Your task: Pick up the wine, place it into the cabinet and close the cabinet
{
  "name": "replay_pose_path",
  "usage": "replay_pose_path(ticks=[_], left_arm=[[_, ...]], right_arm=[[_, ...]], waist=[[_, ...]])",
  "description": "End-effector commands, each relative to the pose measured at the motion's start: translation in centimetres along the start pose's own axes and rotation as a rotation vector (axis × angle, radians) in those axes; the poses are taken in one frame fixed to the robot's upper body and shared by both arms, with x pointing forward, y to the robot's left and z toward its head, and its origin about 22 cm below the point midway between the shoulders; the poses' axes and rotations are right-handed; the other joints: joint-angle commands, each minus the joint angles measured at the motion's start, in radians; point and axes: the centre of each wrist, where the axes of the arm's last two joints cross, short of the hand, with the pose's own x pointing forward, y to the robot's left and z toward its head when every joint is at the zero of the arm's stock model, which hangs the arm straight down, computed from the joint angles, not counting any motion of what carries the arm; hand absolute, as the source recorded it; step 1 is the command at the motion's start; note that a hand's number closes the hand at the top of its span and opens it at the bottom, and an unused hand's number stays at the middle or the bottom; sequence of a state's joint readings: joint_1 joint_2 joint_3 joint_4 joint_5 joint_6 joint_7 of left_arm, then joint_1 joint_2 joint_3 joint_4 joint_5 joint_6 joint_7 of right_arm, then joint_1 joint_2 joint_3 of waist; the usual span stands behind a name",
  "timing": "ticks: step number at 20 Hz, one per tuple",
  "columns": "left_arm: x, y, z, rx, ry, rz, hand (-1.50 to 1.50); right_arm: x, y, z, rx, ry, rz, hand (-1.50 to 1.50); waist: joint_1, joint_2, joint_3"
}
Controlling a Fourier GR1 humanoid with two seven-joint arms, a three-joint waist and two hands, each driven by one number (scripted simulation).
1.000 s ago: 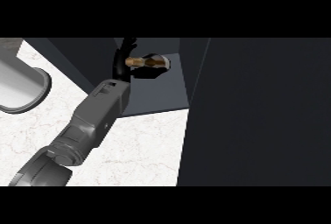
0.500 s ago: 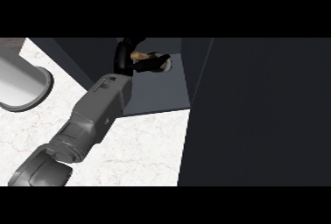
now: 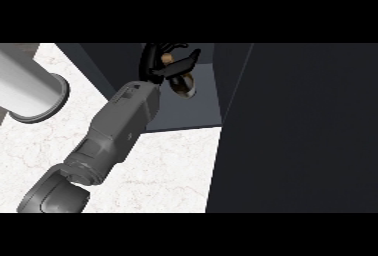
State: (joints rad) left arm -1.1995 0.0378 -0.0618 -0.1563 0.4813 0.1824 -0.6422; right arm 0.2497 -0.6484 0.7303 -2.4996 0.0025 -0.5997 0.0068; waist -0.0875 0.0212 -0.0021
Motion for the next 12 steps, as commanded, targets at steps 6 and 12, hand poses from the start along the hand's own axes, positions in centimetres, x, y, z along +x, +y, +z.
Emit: replay_pose_path(ticks=[6,12], left_arm=[[1.2,-2.6,-0.5,-0.070,0.009,0.080,-1.50],[0.4,-2.3,0.4,-0.089,0.007,0.098,-1.50]], right_arm=[[5.0,-0.9,0.8,-0.027,0.005,-0.084,-1.50],[4.6,-0.6,1.2,-0.047,0.031,-0.085,-1.50]], waist=[[0.037,-0.017,0.001],[0.055,-0.030,0.001]])
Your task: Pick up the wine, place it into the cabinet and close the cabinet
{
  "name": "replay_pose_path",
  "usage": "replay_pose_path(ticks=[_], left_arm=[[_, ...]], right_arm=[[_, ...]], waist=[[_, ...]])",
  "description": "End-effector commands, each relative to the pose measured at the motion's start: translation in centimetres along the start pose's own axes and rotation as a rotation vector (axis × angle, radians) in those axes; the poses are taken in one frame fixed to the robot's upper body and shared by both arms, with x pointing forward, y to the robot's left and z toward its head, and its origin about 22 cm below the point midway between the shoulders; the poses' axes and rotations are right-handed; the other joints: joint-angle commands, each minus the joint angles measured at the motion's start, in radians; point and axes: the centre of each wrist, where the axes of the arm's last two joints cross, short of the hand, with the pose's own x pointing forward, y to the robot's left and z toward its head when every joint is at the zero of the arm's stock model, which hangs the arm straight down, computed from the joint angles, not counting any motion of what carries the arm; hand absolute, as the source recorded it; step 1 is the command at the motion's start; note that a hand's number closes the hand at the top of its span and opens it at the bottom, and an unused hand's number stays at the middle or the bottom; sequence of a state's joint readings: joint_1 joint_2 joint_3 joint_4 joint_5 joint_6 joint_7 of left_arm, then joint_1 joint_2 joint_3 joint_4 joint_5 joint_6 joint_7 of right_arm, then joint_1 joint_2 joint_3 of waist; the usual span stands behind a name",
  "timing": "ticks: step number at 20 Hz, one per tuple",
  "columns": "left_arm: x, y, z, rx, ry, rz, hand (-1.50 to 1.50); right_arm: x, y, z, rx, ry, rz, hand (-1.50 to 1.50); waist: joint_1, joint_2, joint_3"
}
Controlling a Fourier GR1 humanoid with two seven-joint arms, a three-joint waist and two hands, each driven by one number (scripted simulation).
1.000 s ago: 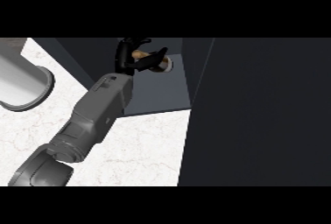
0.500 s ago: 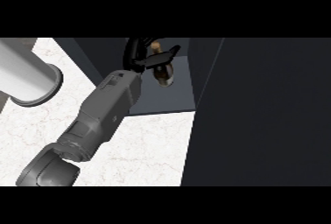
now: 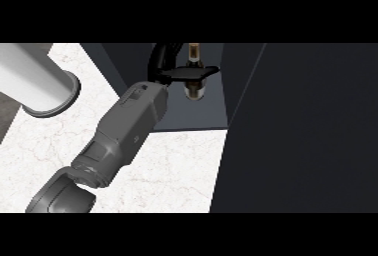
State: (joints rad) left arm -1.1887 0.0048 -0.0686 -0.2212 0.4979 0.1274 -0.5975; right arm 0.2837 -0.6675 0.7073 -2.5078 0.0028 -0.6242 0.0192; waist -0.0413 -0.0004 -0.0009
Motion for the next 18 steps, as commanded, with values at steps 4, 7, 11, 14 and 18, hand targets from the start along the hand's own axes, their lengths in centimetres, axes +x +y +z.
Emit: replay_pose_path(ticks=[4,7,11,14,18], left_arm=[[-0.2,-0.3,0.7,-0.070,0.014,0.078,-1.50],[-2.3,0.7,2.9,-0.081,0.021,0.133,-1.50],[-2.8,0.5,4.4,-0.096,0.023,0.172,-1.50],[-3.3,0.3,6.0,-0.116,0.017,0.185,-1.50],[-4.6,0.3,9.3,-0.100,0.064,0.221,-1.50]], right_arm=[[5.4,-0.7,1.2,-0.024,-0.001,-0.092,-1.50],[4.7,-0.4,1.2,0.003,0.008,-0.083,-1.50],[4.9,-1.0,0.9,-0.034,0.010,-0.078,-1.50],[4.1,-0.3,1.3,-0.035,0.009,-0.097,-1.50],[5.1,-0.8,1.1,-0.045,0.003,-0.090,-1.50]], waist=[[0.020,-0.016,0.000],[0.010,-0.012,-0.001],[0.029,-0.017,0.000],[0.042,-0.023,0.001],[0.046,-0.024,0.000]])
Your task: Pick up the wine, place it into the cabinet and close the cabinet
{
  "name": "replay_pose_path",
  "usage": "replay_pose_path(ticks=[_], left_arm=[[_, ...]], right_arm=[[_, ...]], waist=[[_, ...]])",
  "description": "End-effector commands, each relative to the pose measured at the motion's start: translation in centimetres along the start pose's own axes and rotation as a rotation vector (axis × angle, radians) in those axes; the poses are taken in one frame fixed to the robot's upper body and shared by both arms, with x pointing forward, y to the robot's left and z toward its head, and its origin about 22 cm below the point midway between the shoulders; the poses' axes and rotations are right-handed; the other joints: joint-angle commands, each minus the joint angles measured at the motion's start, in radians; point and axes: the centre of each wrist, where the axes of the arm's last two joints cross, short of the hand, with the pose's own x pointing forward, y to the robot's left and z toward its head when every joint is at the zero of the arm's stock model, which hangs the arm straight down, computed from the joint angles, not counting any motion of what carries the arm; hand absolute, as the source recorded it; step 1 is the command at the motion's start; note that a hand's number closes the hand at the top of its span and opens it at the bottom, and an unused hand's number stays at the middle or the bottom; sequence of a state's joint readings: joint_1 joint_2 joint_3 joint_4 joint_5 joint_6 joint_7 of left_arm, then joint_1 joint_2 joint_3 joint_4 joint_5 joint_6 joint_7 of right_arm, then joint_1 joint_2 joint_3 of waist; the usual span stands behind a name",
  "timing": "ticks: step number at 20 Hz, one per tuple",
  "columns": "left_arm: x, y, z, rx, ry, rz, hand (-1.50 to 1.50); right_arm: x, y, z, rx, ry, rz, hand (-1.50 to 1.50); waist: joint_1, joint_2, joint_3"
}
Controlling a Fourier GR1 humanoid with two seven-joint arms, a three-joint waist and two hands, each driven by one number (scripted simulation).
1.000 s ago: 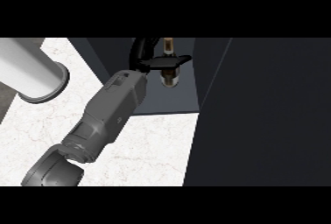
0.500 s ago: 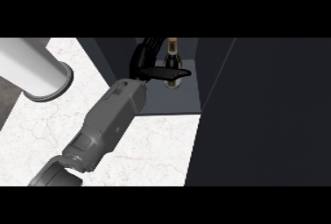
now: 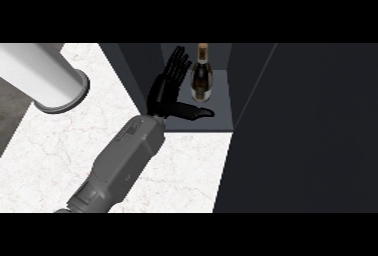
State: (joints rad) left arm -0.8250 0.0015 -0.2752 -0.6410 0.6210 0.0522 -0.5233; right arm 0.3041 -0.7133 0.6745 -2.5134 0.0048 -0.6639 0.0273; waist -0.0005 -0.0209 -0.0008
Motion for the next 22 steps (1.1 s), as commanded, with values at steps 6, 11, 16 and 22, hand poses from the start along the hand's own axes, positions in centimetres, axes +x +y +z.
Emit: replay_pose_path(ticks=[6,11,16,22], left_arm=[[0.0,0.9,5.9,-0.008,0.027,0.047,-1.50],[-1.0,-1.2,11.2,0.011,0.045,0.100,-1.50],[1.2,2.5,14.1,0.031,0.028,0.090,-1.50],[2.5,5.4,15.8,0.065,-0.012,0.111,-1.50]], right_arm=[[4.3,-0.3,1.0,-0.009,-0.003,-0.134,-1.50],[4.2,-0.4,1.3,-0.004,0.014,-0.109,-1.50],[5.4,-0.9,1.4,0.030,-0.002,-0.068,-1.50],[5.6,-0.8,1.5,0.174,0.005,-0.079,-1.50]], waist=[[0.023,0.004,0.000],[0.015,0.003,0.001],[0.001,0.009,0.000],[-0.010,0.014,0.000]])
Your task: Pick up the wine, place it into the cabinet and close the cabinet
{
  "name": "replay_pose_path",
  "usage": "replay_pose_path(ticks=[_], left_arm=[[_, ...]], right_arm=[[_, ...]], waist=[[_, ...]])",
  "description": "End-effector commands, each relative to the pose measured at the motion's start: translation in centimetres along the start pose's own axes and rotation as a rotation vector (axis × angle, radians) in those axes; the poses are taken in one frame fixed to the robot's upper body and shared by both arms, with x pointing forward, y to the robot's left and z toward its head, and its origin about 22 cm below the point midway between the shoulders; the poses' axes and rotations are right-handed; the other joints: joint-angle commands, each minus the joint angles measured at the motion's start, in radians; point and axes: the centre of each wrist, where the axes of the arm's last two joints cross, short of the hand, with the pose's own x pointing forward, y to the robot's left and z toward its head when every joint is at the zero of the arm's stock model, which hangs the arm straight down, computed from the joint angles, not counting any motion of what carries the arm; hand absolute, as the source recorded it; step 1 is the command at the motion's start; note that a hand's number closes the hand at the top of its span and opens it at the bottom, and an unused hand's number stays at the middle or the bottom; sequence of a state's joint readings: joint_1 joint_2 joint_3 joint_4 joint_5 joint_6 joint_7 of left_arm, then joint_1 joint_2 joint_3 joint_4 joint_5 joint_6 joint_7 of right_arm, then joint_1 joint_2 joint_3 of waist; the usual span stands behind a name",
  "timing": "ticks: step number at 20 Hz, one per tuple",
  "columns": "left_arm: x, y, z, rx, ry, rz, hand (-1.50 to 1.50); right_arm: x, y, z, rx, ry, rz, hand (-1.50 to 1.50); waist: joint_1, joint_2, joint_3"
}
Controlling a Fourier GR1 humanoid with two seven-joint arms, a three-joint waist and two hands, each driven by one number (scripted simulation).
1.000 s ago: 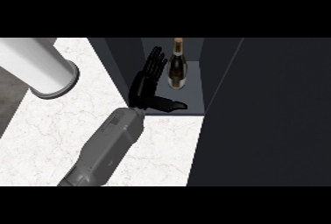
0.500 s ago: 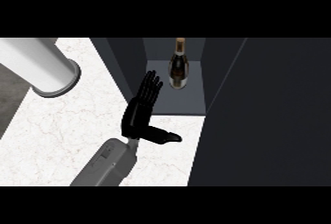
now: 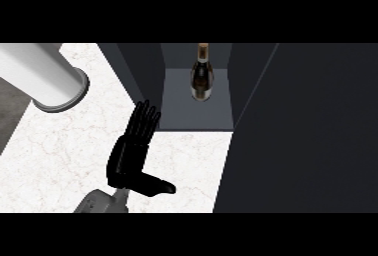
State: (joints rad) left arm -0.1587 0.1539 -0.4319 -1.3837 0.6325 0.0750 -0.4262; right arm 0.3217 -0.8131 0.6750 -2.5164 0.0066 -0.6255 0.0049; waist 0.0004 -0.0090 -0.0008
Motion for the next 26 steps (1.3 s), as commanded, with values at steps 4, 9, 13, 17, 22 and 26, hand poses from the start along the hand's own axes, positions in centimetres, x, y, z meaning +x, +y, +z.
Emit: replay_pose_path(ticks=[4,9,13,17,22,26], left_arm=[[1.6,2.6,3.7,0.011,-0.049,-0.024,-1.50],[3.8,5.5,3.1,0.031,-0.095,-0.073,-1.50],[7.2,7.3,4.7,0.034,-0.079,-0.098,-1.50],[8.2,9.7,6.4,0.047,-0.090,-0.115,-1.50],[8.9,12.0,6.9,0.077,-0.110,-0.119,-1.50],[11.8,13.5,6.3,0.060,-0.115,-0.134,-1.50]], right_arm=[[4.1,0.1,1.1,0.150,0.005,-0.204,-1.50],[4.0,0.6,1.6,0.397,0.022,-0.197,1.50],[4.2,1.1,1.9,0.433,-0.001,-0.232,1.50],[5.4,0.7,1.6,0.437,-0.023,-0.202,1.50],[5.2,1.4,1.5,0.461,-0.029,-0.233,1.50],[3.8,2.4,0.8,0.483,-0.047,-0.209,1.50]], waist=[[0.003,0.002,0.002],[0.005,0.005,0.000],[0.014,0.002,0.000],[0.006,0.004,-0.002],[0.004,0.007,-0.003],[0.017,0.008,-0.003]])
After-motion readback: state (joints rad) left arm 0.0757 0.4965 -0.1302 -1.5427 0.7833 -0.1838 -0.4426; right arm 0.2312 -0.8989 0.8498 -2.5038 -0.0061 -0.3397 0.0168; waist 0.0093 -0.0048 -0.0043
